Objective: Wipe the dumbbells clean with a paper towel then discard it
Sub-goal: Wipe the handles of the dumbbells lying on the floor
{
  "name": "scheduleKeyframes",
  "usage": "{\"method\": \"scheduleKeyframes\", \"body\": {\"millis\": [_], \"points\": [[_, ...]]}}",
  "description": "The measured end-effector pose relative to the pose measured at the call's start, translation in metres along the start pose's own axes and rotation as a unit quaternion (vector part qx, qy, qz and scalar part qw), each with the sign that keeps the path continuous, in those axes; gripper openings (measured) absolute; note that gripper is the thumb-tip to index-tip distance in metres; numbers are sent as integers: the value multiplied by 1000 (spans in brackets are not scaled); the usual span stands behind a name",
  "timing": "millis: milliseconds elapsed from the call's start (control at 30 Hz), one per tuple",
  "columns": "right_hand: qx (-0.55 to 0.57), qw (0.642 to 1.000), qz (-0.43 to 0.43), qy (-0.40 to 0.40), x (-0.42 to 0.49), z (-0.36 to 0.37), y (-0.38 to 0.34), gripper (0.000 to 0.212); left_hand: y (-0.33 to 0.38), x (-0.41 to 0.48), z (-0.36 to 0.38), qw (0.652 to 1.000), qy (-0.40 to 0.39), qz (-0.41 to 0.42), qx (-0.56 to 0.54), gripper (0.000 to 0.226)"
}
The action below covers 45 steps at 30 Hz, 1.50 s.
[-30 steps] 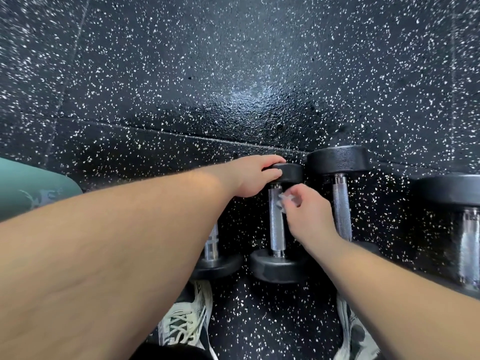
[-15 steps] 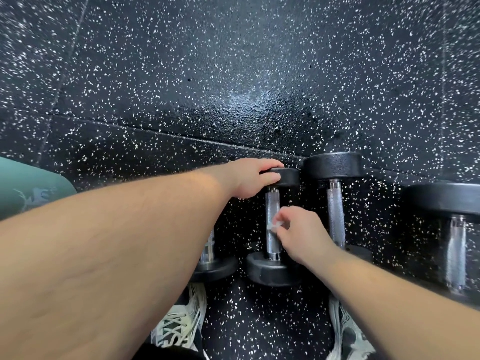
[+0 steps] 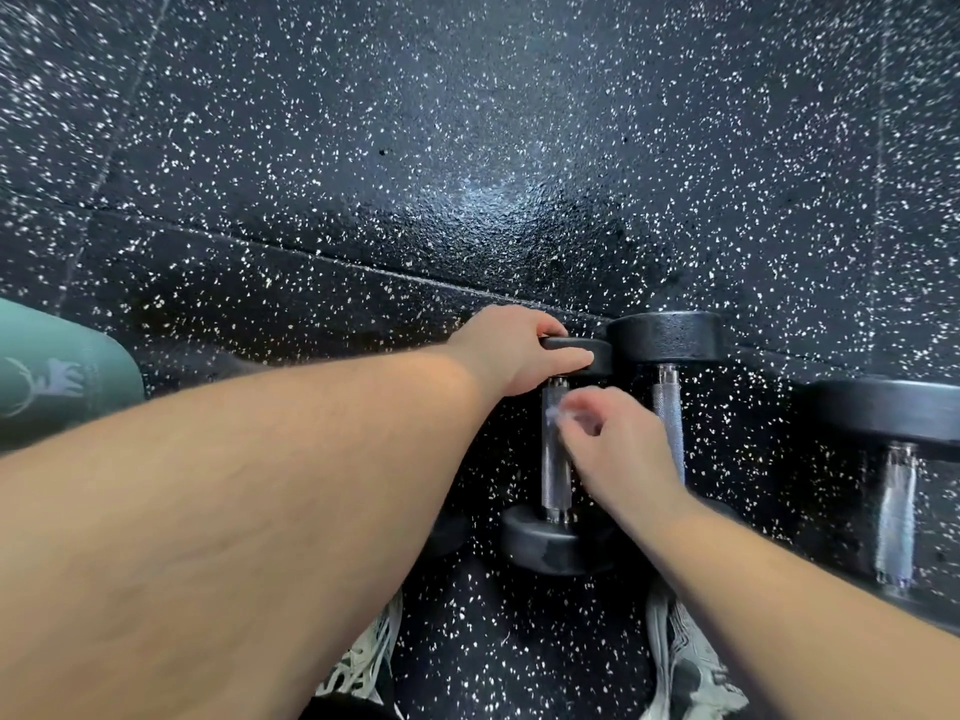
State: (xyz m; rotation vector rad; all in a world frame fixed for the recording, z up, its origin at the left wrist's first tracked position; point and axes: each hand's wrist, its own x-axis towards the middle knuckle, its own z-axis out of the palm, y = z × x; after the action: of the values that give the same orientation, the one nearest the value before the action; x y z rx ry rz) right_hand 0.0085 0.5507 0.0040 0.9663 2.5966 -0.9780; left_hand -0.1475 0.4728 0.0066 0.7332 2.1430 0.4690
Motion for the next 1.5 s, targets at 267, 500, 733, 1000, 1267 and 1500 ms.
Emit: {"method": "scheduleKeyframes", "body": {"millis": [267,500,733,1000,1267,1500], "points": [[-46,997,-46,42,5,16,8,16,1,5,4,999,2,-10,-33,44],[-80,995,-59,24,8,17,5,8,0,4,5,999,7,-9,-50,42],[-102,985,-121,-74,-11,15,16,7,5,1,1,999,-7,-11,-48,47],[-163,951,-82,-248,-26,13,18,10,7,-4,-11,998,-52,-13,-42,41],[103,962,172,-185,-10,10,24,12,0,-4,-18,994,-41,-79,-59,38],[286,931,220,-58,23,10,7,22,-2,-5,-12,997,-30,-55,-42,39]]}}
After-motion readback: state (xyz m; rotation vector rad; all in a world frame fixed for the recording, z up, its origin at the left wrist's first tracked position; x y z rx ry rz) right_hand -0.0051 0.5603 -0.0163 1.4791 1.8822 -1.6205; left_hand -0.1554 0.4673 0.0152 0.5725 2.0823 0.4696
